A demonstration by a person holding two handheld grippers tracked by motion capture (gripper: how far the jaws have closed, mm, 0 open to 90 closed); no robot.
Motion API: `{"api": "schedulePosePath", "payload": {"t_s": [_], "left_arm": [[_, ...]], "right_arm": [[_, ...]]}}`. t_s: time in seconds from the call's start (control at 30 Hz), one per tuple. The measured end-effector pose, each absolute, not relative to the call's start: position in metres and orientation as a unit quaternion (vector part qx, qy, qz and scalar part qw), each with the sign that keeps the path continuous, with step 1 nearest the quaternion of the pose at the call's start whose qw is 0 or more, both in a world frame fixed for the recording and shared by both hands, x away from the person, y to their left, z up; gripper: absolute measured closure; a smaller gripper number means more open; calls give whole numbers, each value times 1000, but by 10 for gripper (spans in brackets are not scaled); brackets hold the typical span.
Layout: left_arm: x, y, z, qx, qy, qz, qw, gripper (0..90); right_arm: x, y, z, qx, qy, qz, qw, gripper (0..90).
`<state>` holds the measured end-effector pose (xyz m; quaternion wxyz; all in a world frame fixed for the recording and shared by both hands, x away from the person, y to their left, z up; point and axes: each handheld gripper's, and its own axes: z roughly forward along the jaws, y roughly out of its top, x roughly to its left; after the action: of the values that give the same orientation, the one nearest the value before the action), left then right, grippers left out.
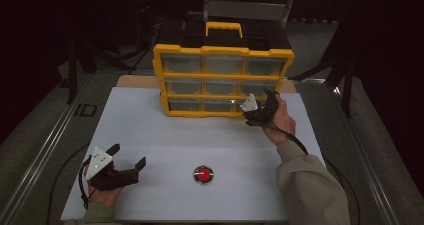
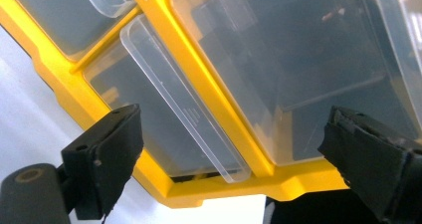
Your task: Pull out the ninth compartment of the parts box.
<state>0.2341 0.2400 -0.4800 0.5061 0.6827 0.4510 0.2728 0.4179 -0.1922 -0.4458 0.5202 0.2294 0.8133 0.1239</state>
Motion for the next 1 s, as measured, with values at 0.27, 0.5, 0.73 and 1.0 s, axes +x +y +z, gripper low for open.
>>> {"api": "schedulePosePath", "payload": {"t_s": [0.27,0.5,0.73,1.0], "left_arm": [[234,240,-480,682,451,272,507,0],[234,240,-480,683,451,272,506,0],[234,239,-480,684,450,272,506,1],[234,240,-480,684,450,272,505,0]], "right_arm": [[417,-190,-455,199,815,93,536,96],[415,-191,-459,175,811,69,553,109],[415,-194,-460,150,810,49,565,131],[413,-194,-468,101,807,15,581,171]]}}
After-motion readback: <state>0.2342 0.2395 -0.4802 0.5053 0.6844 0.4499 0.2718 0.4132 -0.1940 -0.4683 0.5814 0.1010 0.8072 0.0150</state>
